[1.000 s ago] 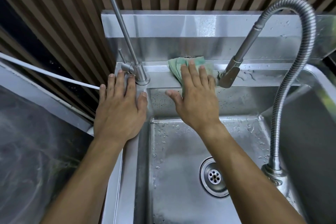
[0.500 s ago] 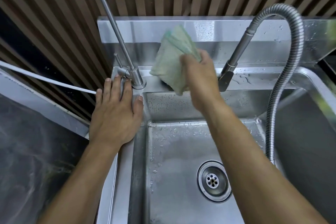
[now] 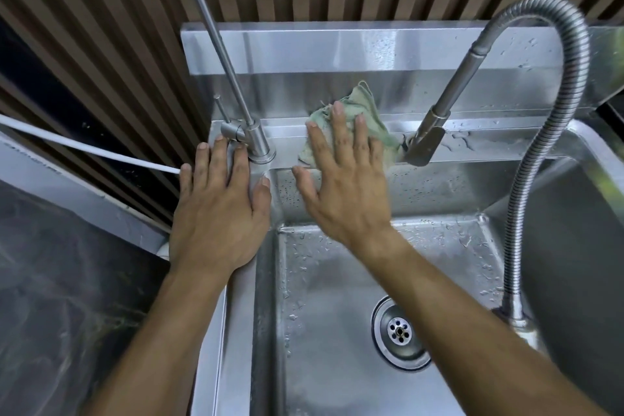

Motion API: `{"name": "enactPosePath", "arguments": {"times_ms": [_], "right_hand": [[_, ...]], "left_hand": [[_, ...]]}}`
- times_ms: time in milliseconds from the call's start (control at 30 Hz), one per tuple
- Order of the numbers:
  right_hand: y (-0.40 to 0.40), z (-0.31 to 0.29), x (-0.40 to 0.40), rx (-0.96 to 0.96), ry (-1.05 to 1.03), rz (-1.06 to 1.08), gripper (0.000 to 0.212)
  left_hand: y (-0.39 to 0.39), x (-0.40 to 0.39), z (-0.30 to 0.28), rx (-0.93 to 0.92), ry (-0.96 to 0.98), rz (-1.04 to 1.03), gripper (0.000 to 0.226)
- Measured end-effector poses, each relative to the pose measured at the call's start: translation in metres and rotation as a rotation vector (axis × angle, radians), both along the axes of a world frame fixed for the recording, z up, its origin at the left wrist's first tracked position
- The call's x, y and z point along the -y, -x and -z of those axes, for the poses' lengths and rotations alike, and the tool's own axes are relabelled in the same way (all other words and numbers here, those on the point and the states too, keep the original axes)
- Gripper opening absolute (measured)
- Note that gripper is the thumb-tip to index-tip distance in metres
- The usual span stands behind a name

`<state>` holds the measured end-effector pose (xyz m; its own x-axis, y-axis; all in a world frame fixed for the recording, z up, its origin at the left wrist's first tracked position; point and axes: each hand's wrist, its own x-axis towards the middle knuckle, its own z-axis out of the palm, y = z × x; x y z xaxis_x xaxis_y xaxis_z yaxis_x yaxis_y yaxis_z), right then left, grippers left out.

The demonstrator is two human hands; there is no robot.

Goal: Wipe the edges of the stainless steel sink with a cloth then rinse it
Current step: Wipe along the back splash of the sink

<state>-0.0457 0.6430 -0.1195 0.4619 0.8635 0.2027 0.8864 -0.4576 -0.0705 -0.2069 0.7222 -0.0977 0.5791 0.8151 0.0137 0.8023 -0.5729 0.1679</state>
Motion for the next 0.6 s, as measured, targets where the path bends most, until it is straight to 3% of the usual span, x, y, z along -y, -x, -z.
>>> {"name": "enactPosePath", "arguments": {"times_ms": [67, 133, 267, 600], "right_hand": [[0.018, -0.008, -0.004, -0.083, 0.027, -0.014, 0.071], [0.013, -0.019, -0.006, -0.118, 0.068, -0.187, 0.069], [-0.039, -0.024, -0.001, -0.001, 0.088, -0.398, 0.062], [-0.008, -0.006, 0.004, -0.067, -0.106, 0.235, 0.069]], "left_hand": [[0.0, 0.0, -0.001, 0.003, 0.003, -0.001, 0.067], [0.002, 0.0, 0.0, 0.001, 0.009, 0.001, 0.07], [0.002, 0.0, 0.0, 0.001, 0.008, 0.012, 0.077], [0.006, -0.004, -0.001, -0.006, 0.026, 0.029, 0.078]]}}
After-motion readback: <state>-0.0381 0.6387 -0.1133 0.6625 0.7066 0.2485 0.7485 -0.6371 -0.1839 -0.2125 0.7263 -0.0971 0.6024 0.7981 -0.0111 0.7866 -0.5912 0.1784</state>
